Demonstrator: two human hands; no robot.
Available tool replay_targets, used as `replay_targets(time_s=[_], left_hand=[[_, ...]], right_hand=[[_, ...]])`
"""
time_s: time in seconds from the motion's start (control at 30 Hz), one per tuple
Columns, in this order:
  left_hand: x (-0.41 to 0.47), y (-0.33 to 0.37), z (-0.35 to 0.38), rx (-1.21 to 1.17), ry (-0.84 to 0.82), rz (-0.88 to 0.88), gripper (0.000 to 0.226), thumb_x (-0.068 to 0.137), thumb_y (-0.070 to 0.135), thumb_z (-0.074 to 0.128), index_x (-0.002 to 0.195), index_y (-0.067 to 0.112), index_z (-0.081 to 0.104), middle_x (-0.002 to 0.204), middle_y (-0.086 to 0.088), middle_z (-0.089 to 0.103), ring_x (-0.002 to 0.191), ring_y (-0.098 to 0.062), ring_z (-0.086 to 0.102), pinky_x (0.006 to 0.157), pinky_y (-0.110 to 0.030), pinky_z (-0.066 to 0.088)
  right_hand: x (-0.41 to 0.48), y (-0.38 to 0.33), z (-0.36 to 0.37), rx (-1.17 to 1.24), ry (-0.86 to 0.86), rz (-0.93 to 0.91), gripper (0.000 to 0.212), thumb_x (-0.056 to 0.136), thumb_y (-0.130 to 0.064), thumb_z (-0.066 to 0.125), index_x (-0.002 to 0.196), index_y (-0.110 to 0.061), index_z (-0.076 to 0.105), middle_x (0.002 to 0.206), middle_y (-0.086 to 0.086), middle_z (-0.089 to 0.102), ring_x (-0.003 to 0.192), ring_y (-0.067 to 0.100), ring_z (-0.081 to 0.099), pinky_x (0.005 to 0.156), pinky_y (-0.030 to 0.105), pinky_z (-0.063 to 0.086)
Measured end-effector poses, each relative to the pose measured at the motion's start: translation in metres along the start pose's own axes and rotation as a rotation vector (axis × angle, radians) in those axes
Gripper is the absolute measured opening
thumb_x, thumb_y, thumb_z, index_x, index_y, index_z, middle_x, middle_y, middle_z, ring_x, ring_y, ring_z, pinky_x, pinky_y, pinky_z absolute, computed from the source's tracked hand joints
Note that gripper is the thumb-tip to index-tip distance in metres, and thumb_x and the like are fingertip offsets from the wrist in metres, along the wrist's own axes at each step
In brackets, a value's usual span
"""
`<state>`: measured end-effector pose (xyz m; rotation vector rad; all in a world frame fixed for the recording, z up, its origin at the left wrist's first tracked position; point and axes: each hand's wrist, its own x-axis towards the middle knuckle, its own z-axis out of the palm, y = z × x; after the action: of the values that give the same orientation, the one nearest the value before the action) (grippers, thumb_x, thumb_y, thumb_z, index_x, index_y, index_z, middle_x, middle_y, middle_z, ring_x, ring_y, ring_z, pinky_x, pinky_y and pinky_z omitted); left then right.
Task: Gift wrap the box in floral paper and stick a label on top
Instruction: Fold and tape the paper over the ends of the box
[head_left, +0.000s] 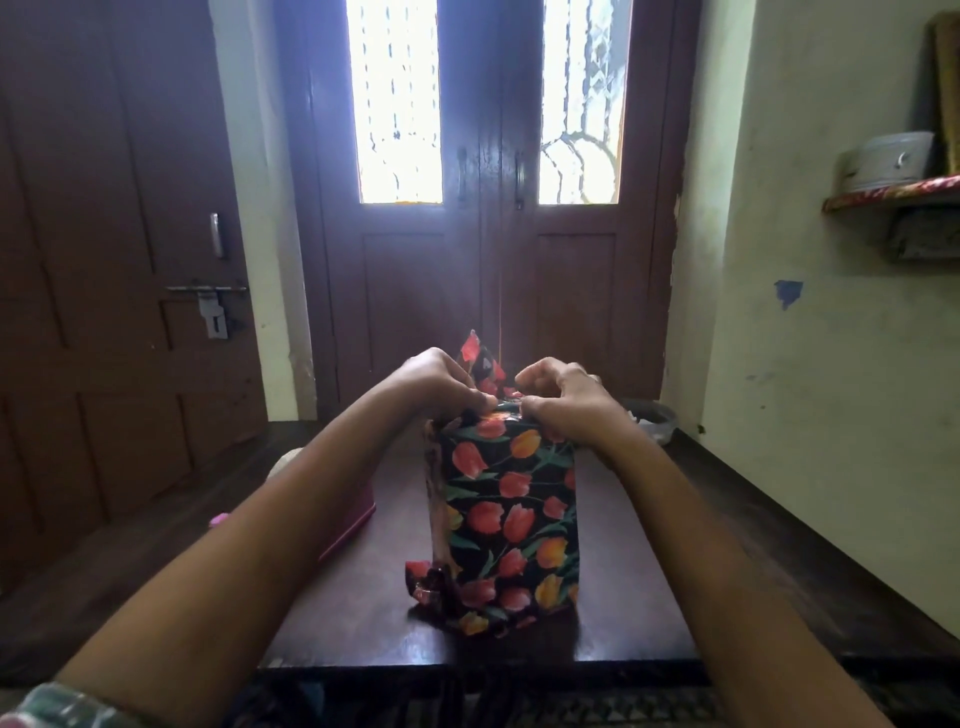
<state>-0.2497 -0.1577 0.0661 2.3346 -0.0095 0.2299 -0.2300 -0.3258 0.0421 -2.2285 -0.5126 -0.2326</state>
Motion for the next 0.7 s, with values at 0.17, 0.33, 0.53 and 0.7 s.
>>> replay_targets(time_s=[0.17,0.33,0.53,0.7], left_hand=[[0.004,0.003,0.006,-0.01,0.009,-0.026,0.016,0.072,0.022,0.08,0.067,0.011,0.07,0.067,0.0,0.061,0.064,-0.01,0.055,0.054,-0.02,0.042],[0.001,0.001,0.001,-0.042,-0.058,-0.017,0.018,0.07,0.011,0.08,0.065,0.008,0.062,0.066,-0.003,0.058,0.063,-0.014,0.054,0.057,-0.024,0.046],[0.002,0.001,0.0,0.016,-0.096,0.009,0.015,0.074,0.012,0.077,0.07,0.011,0.062,0.069,0.0,0.059,0.067,-0.012,0.053,0.059,-0.023,0.045],[-0.005,-0.013,0.009,0.14,0.121,0.246,0.008,0.078,0.022,0.074,0.08,0.015,0.074,0.077,0.002,0.067,0.073,-0.009,0.06,0.055,-0.008,0.045]], right_hand=[[0.001,0.014,0.005,0.35,-0.243,0.261,0.038,0.083,-0.024,0.052,0.117,-0.022,0.036,0.1,0.008,0.049,0.083,0.02,0.051,0.066,0.03,0.041],[-0.005,0.022,0.022,0.512,-0.157,0.307,0.059,0.088,-0.021,0.048,0.141,-0.021,0.021,0.125,0.016,0.046,0.107,0.027,0.053,0.082,0.036,0.048],[-0.013,0.019,0.028,0.467,-0.068,0.263,0.052,0.095,-0.043,0.04,0.14,-0.028,0.02,0.142,0.01,0.033,0.123,0.029,0.043,0.104,0.047,0.037],[-0.022,0.018,0.027,0.106,0.164,-0.212,0.028,0.097,-0.027,0.044,0.119,-0.019,0.058,0.133,-0.004,0.049,0.127,0.011,0.037,0.098,0.023,0.029]])
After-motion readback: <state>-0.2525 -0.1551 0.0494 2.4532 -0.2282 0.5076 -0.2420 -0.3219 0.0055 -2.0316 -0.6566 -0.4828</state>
